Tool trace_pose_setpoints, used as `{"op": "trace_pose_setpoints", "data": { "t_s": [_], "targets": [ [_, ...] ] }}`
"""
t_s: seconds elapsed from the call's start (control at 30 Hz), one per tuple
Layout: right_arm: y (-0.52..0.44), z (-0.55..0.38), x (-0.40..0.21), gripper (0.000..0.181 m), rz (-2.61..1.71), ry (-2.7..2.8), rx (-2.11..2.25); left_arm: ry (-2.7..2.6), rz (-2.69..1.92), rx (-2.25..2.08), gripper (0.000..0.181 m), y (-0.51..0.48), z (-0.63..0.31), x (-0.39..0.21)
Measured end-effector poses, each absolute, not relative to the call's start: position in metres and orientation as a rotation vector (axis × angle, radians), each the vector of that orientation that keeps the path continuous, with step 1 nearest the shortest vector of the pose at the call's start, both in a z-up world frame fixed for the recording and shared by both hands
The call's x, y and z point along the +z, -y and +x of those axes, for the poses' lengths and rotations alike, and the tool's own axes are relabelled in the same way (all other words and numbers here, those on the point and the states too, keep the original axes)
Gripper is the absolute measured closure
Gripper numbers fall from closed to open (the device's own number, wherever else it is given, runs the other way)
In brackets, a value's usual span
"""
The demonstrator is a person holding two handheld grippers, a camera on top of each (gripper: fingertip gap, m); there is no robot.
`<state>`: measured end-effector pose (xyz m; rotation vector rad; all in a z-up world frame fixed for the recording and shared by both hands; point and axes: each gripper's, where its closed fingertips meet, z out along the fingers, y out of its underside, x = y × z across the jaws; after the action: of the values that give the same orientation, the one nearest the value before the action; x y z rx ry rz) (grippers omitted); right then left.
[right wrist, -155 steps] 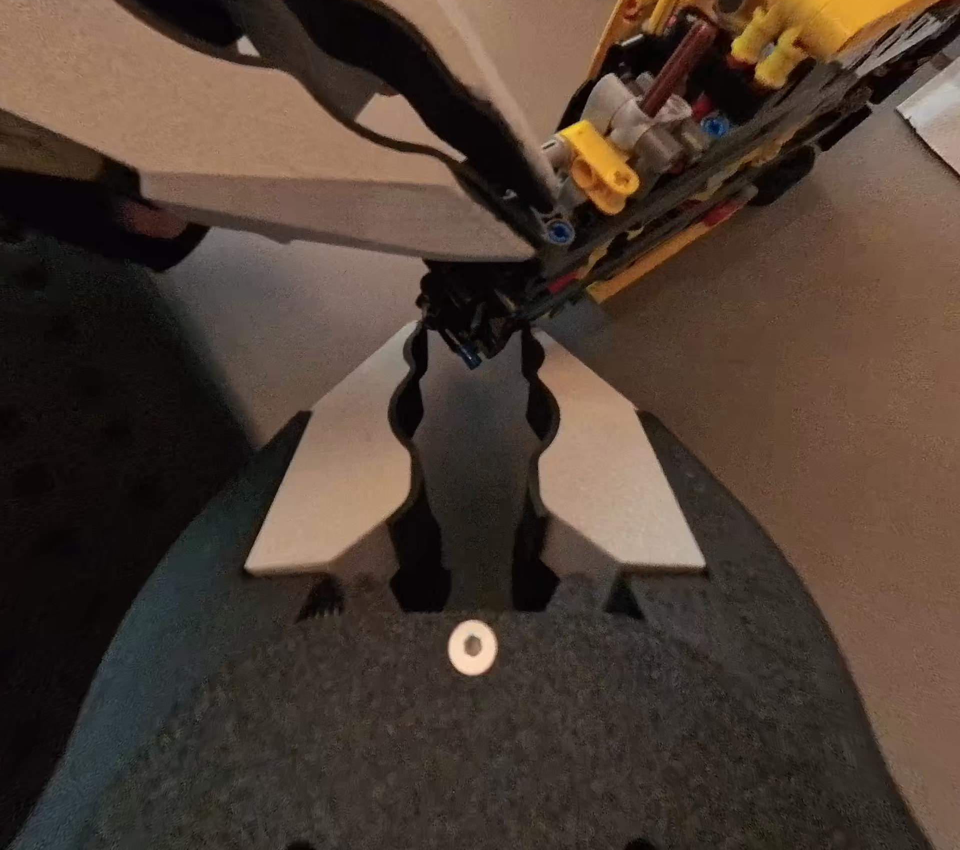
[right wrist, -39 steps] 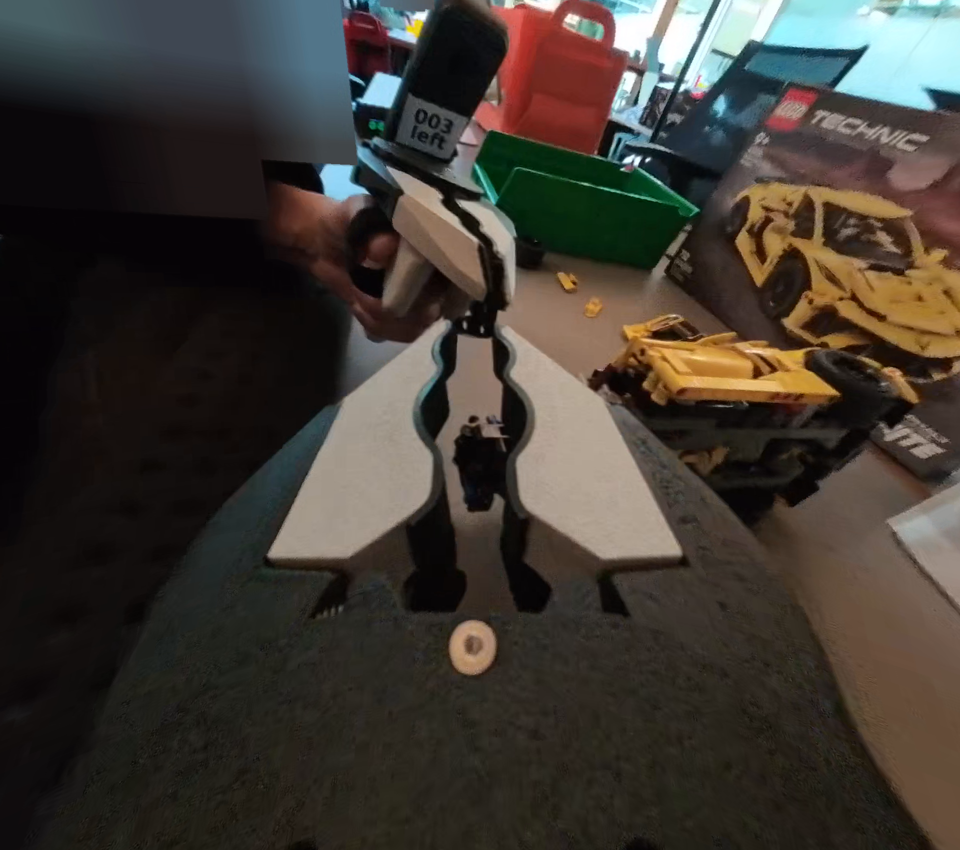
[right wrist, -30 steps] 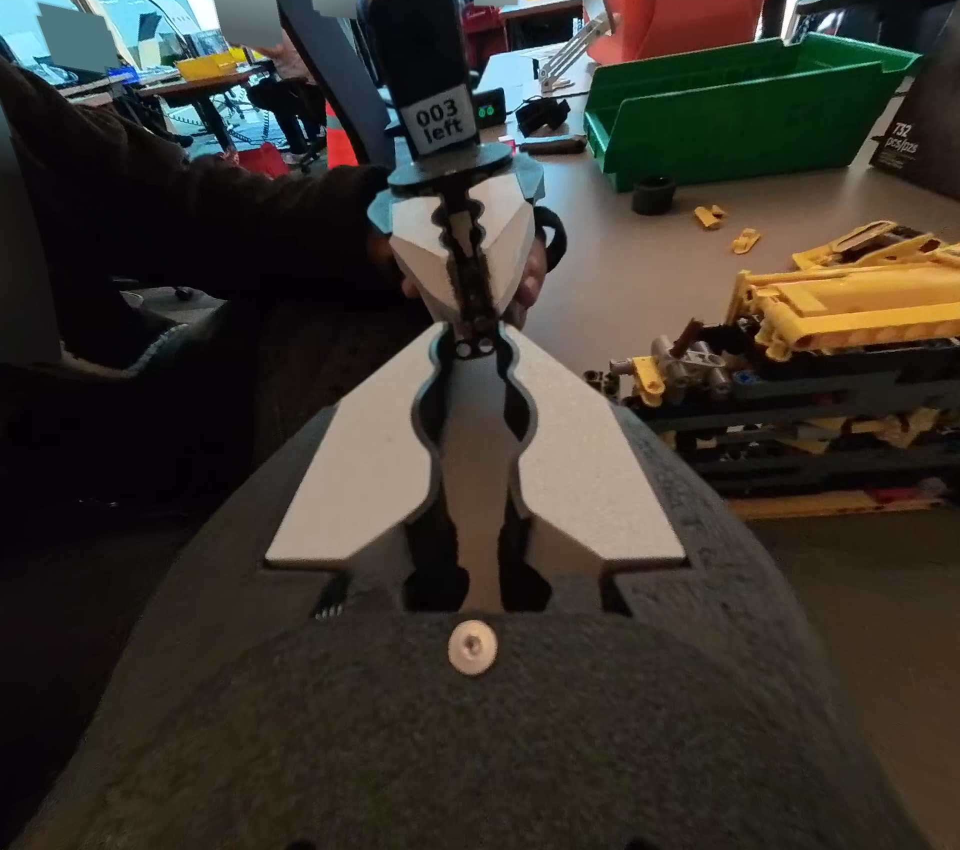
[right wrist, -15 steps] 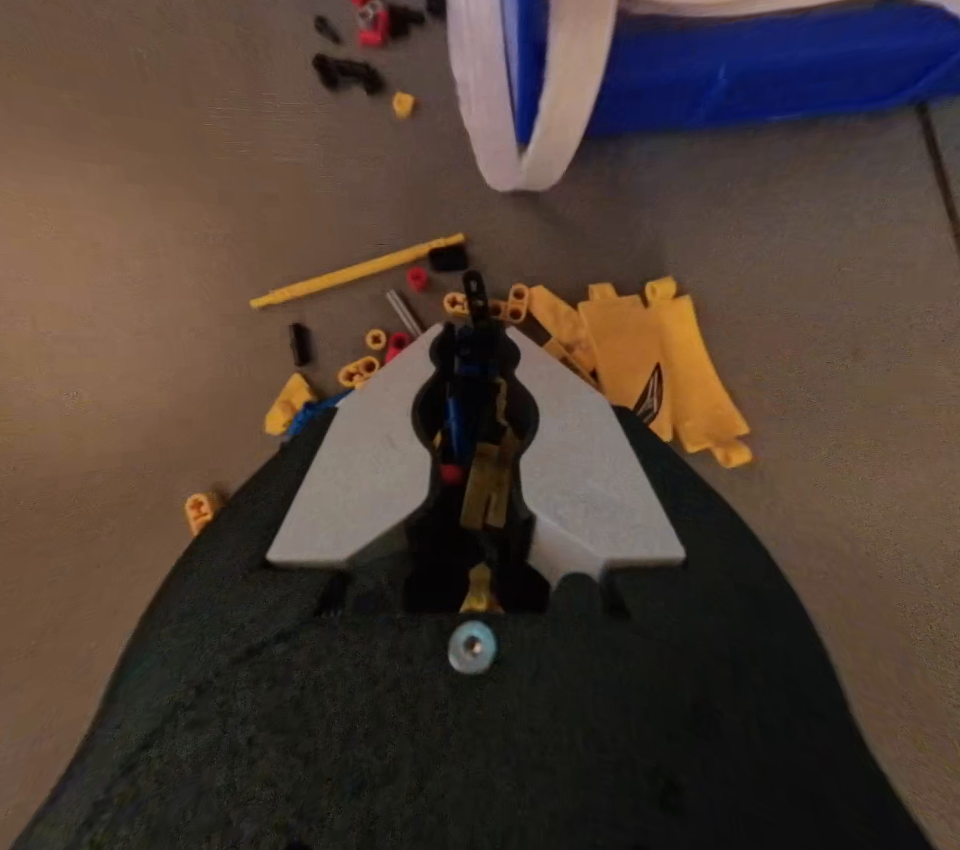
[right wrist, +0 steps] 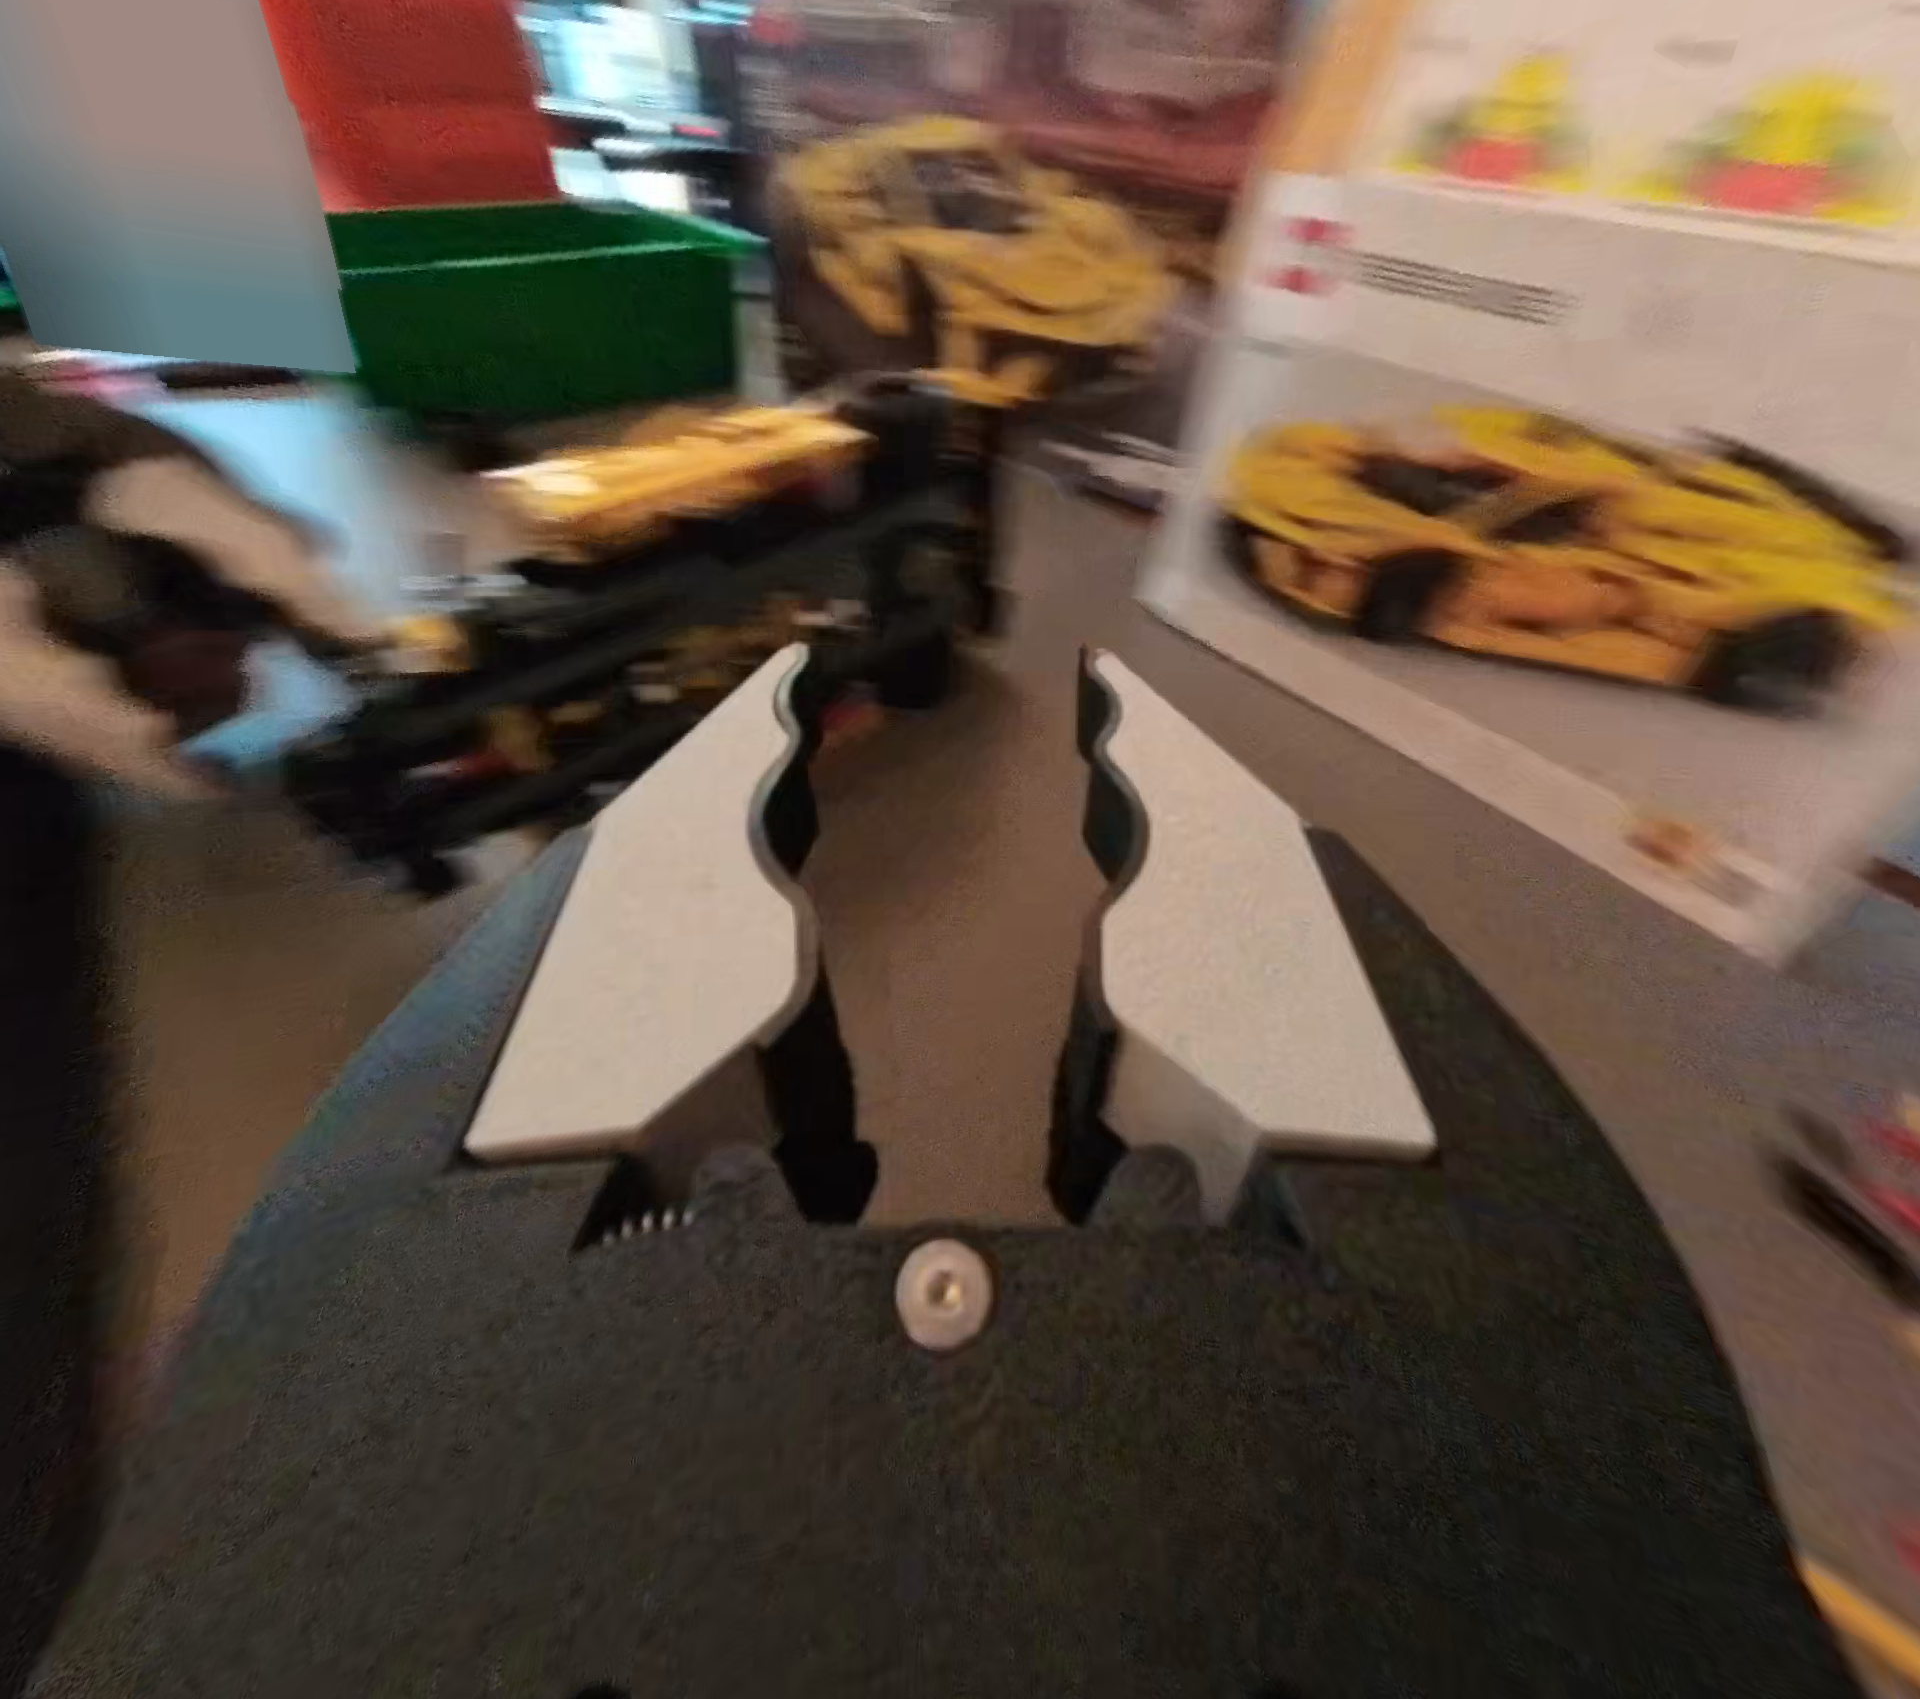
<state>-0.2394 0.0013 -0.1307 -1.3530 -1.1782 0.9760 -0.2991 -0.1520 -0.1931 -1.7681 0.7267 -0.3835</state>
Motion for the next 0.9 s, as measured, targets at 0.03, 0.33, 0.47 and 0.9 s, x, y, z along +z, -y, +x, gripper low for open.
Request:
{"op": "trace_pose_setpoints", "data": {
  "t_s": [0.03, 0.33, 0.47, 0.9],
  "targets": [
    [0.049, -0.259, -0.135, 0.138, -1.252, 1.366, 1.151, -0.734, -1.776, -0.383, 0.137, 0.152, -0.298, -0.195],
    [0.146, -0.289, -0.197, 0.166, -1.112, 1.880, 1.225, -0.735, -1.823, -0.436, 0.142, 0.141, -0.292, -0.205],
    [0.143, -0.291, -0.196, 0.174, -1.123, 1.856, 1.227, -0.761, -1.821, -0.508, 0.148, 0.142, -0.288, -0.205],
    [0.141, -0.278, -0.199, 0.174, -1.184, 1.915, 1.335, -0.827, -1.803, -0.514, 0.148, 0.143, -0.280, -0.206]
  ]
}}
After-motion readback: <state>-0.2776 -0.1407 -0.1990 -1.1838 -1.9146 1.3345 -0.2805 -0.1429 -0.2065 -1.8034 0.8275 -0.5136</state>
